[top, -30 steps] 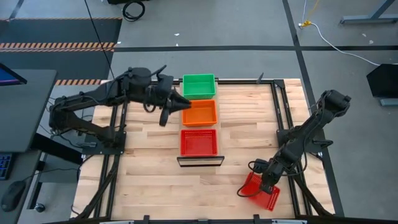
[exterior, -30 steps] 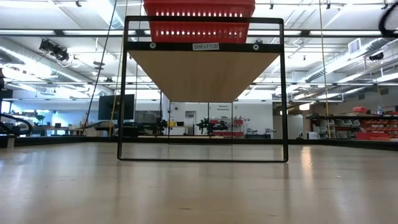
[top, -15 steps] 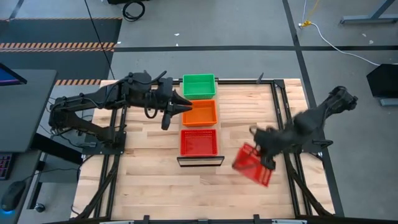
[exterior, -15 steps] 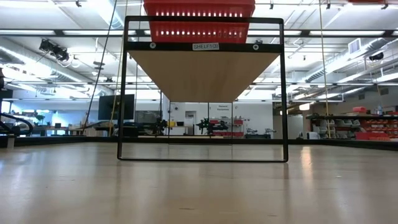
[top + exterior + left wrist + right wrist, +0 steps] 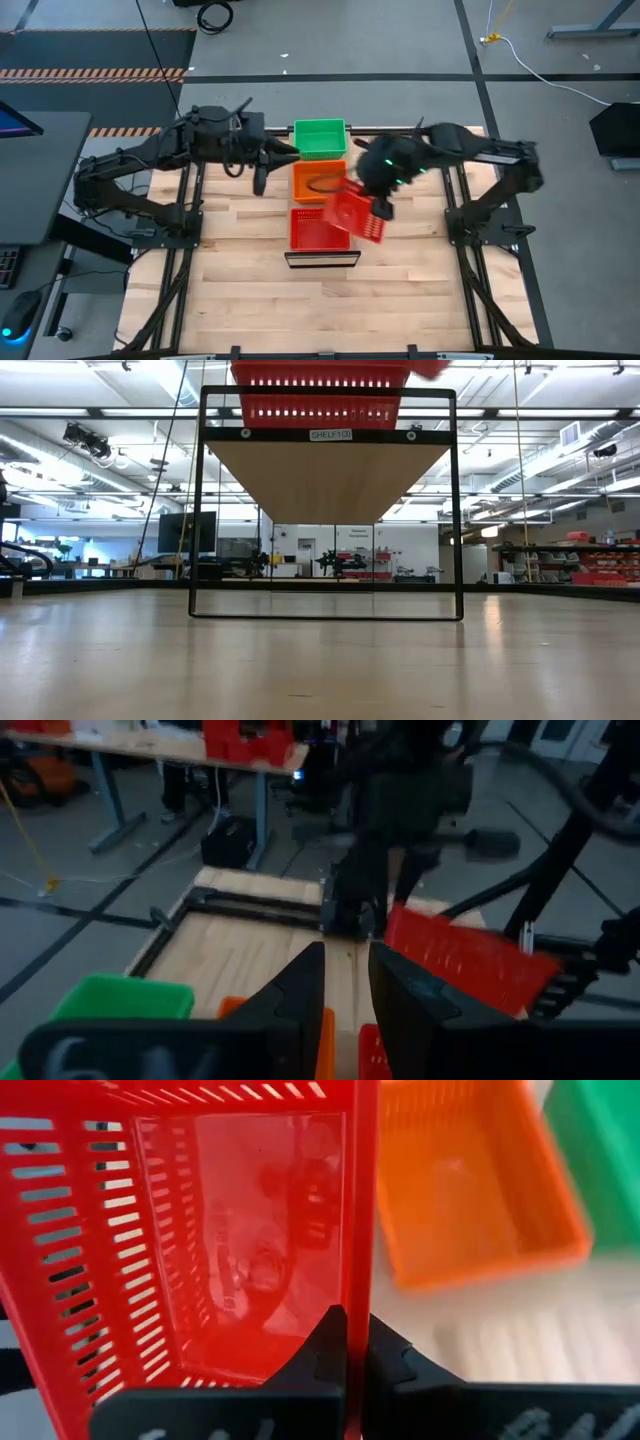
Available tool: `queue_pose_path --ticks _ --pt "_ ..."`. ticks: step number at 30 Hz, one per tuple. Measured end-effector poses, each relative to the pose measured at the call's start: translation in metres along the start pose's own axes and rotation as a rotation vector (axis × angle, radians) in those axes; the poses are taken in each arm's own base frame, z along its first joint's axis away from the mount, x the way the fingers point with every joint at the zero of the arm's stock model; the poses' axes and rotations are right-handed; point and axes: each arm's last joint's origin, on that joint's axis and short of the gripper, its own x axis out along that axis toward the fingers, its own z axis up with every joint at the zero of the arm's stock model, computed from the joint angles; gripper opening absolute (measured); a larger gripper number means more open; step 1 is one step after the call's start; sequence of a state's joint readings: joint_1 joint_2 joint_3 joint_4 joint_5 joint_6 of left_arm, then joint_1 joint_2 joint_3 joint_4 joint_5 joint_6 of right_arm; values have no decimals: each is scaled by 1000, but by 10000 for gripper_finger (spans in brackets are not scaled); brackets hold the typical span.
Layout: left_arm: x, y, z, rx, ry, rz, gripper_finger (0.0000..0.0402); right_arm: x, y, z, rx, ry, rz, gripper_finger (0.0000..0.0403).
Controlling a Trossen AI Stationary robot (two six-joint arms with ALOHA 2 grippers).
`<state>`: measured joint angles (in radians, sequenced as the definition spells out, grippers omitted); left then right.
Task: Stack baskets on shelf by color
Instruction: Stack the red bin on top of the red bin on the shelf
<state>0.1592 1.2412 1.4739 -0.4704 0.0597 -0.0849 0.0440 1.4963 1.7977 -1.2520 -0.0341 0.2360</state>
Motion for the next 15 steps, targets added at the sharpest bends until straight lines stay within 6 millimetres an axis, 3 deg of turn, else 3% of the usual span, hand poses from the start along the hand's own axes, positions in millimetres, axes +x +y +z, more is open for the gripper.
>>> queue_pose_path --ticks 8,15 --pt "-40 12 4 -12 -11 65 87 26 -16 64 -141 -65 40 5" --pt "-63 14 4 -19 -13 102 85 62 -17 85 -196 12 117 5"
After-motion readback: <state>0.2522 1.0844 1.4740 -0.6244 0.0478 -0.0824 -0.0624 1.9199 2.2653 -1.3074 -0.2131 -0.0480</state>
